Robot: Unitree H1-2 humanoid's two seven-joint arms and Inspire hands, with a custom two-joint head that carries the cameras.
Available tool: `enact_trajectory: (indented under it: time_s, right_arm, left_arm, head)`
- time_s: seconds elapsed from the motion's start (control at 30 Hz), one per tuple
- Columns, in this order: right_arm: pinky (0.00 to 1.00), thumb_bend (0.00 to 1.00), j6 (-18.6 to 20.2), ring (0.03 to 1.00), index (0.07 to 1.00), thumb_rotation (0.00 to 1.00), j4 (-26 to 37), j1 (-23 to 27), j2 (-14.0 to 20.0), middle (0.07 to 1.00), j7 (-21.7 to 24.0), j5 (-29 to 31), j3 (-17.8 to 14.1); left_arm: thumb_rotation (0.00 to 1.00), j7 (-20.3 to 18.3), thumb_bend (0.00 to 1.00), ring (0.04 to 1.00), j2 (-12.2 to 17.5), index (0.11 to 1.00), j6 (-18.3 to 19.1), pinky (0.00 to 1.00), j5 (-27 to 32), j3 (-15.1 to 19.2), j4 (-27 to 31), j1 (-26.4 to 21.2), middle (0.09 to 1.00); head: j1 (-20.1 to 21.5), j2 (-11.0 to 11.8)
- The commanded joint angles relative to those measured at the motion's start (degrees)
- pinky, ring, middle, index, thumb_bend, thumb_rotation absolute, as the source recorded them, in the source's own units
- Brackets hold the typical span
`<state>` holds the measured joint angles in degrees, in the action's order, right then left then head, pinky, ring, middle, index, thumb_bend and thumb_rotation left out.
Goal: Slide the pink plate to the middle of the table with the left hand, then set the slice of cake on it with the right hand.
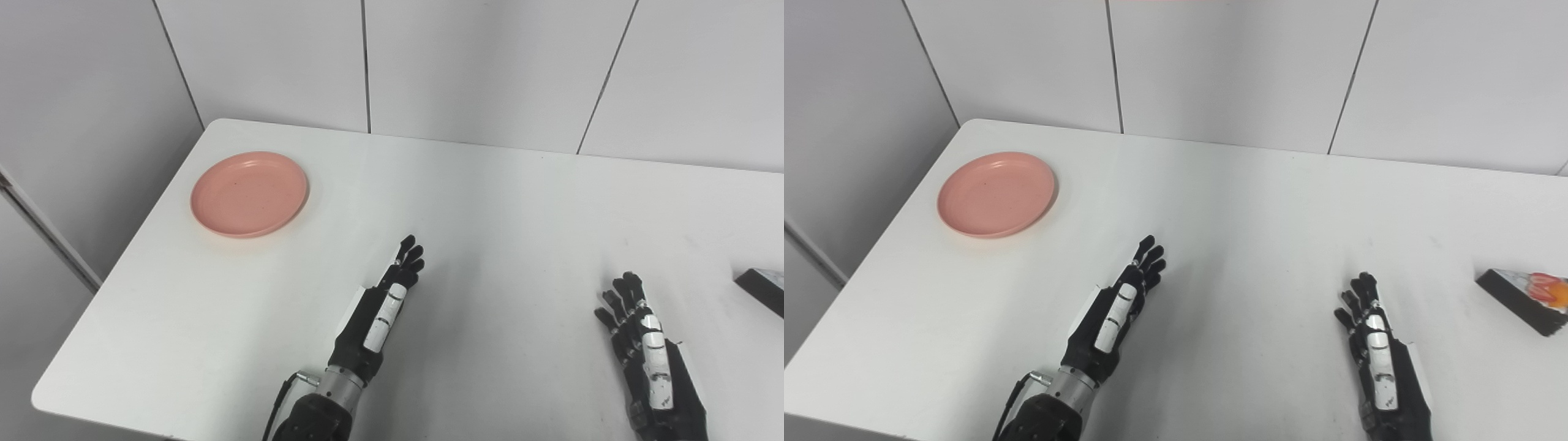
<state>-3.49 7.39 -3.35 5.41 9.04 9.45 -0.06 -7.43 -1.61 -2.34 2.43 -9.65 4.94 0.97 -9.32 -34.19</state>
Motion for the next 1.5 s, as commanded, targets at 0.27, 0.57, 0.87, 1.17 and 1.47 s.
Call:
enact_trajectory:
  time_s: [0.27, 0.57, 0.87, 1.17, 1.47]
  right_arm:
    - [0.99, 0.52, 0.45, 0.985, 1.0, 1.0, 1.51, -0.88, 0.18, 1.0, -0.27, 0.31, -0.25]
    - [1.0, 0.52, 1.11, 0.989, 1.0, 1.0, 1.63, -0.64, -0.35, 1.0, -0.4, 0.86, 0.02]
    - [1.0, 0.53, 1.59, 0.991, 1.0, 1.0, 1.36, -0.37, 0.06, 1.0, -0.13, 1.86, -0.14]
    - [1.0, 0.53, 1.92, 0.99, 1.0, 1.0, 1.14, -0.32, 0.16, 1.0, -0.38, 1.85, -0.02]
    - [0.98, 0.52, 0.6, 0.979, 1.0, 1.0, 0.87, -0.92, 0.28, 0.998, -0.6, 0.7, -0.03]
  left_arm:
    - [1.0, -0.89, 0.56, 0.99, -0.91, 1.0, 2.4, 1.0, 2.1, -0.37, 0.69, 1.28, 0.998]
    - [1.0, -2.34, 0.59, 0.979, 1.13, 0.998, 6.42, 0.99, 5.43, 1.17, 6.07, -1.32, 0.994]
    - [1.0, -1.84, 0.62, 0.955, 3.14, 0.953, 16.54, 0.96, 9.09, 4.79, 12.83, -7.05, 0.957]
    - [1.0, -1.57, 0.58, 0.948, 4.43, 0.952, 20.07, 0.96, 10.91, 8.87, 15.64, -13.15, 0.954]
    - [1.0, 0.26, 0.51, 0.929, 6.6, 0.926, 21.8, 0.96, 12.81, 14.33, 14.83, -21.83, 0.934]
  head:
    - [-0.68, -0.51]
    - [-1.53, -0.63]
    - [-2.47, -0.74]
    - [-2.58, -0.15]
    - [-2.46, 0.94]
